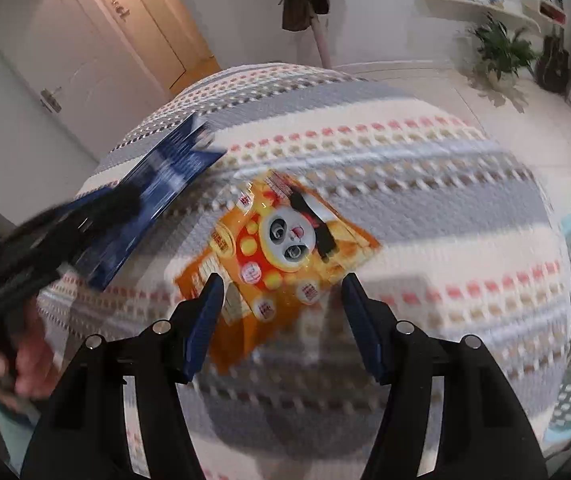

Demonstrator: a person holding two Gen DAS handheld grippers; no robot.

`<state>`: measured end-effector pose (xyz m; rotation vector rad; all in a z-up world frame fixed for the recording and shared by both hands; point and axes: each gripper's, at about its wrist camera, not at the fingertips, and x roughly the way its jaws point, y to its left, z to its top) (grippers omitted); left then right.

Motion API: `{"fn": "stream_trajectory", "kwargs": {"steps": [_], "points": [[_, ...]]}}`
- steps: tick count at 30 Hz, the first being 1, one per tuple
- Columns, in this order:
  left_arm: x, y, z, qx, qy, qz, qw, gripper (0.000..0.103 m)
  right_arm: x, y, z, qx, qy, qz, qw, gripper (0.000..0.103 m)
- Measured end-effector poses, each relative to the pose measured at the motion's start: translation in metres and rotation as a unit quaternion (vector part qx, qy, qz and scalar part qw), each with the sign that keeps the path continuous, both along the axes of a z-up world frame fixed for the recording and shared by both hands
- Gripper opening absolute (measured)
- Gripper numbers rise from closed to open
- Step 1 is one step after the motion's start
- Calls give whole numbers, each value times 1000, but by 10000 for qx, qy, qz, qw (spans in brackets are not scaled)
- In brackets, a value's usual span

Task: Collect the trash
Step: 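Grasp the white milk carton with the left tool while the right tool grasps the panda snack bag, then carry the milk carton and panda bag over the blue basket and release both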

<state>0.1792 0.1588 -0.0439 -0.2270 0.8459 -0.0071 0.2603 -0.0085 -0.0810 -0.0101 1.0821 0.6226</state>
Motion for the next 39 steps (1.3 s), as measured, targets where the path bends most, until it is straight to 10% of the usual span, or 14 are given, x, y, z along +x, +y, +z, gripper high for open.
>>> {"fn": "stream_trajectory", "kwargs": {"steps": [9,11,17,39], "points": [[-45,40,4,-361,-274,717,9964,50,-10,66,-4,-841,-859,98,9927,77],[-49,41,3,-372,-301,756,9960,50,-15,75,-4,-924,-1009,125,9905,71],[-63,32,4,-457,-431,777,9950,50,-21,63,0,-818,-1015,225,9912,9],[-60,-86,82,-520,-1364,5,9893,49,-58,-122,99,358,-1835,-1089,9763,2]]}}
